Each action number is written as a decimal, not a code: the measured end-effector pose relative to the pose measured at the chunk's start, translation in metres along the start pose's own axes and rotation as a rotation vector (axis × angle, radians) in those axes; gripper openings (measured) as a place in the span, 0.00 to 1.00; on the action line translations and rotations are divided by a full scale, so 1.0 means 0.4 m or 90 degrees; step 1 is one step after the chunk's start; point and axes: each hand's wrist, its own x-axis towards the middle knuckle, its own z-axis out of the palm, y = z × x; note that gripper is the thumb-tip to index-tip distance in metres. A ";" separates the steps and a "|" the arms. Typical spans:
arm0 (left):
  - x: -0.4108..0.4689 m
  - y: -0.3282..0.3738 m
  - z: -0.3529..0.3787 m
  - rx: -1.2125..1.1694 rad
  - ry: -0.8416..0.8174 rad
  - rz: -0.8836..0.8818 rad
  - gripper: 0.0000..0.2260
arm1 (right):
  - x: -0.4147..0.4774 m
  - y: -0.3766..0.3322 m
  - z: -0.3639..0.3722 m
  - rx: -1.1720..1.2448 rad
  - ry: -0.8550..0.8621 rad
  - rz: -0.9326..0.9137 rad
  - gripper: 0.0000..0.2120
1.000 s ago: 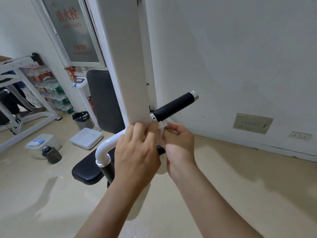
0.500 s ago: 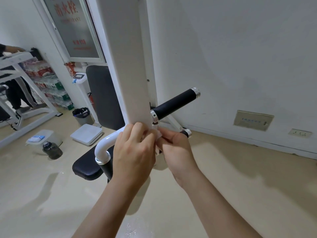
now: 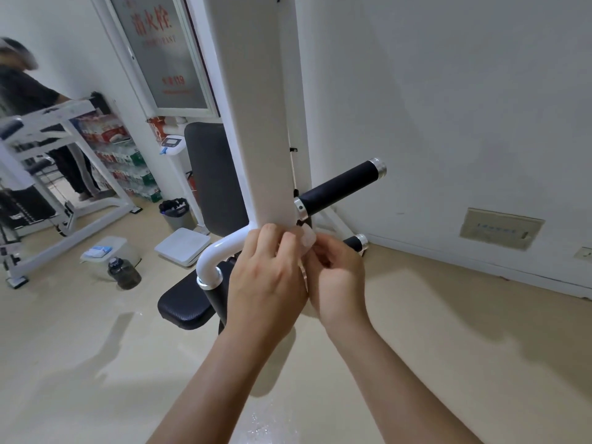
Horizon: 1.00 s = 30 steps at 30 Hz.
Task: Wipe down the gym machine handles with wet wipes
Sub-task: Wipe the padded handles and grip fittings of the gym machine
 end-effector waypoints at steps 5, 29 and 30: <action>0.003 0.006 -0.004 0.012 -0.022 -0.002 0.12 | 0.057 -0.013 0.010 -0.095 -0.043 0.019 0.19; -0.096 -0.099 -0.273 -0.920 -0.182 -0.295 0.27 | -0.209 -0.209 0.089 0.089 -0.184 0.014 0.08; -0.121 -0.128 -0.299 -0.948 -0.163 -0.300 0.24 | -0.227 -0.200 0.125 0.068 -0.185 0.008 0.09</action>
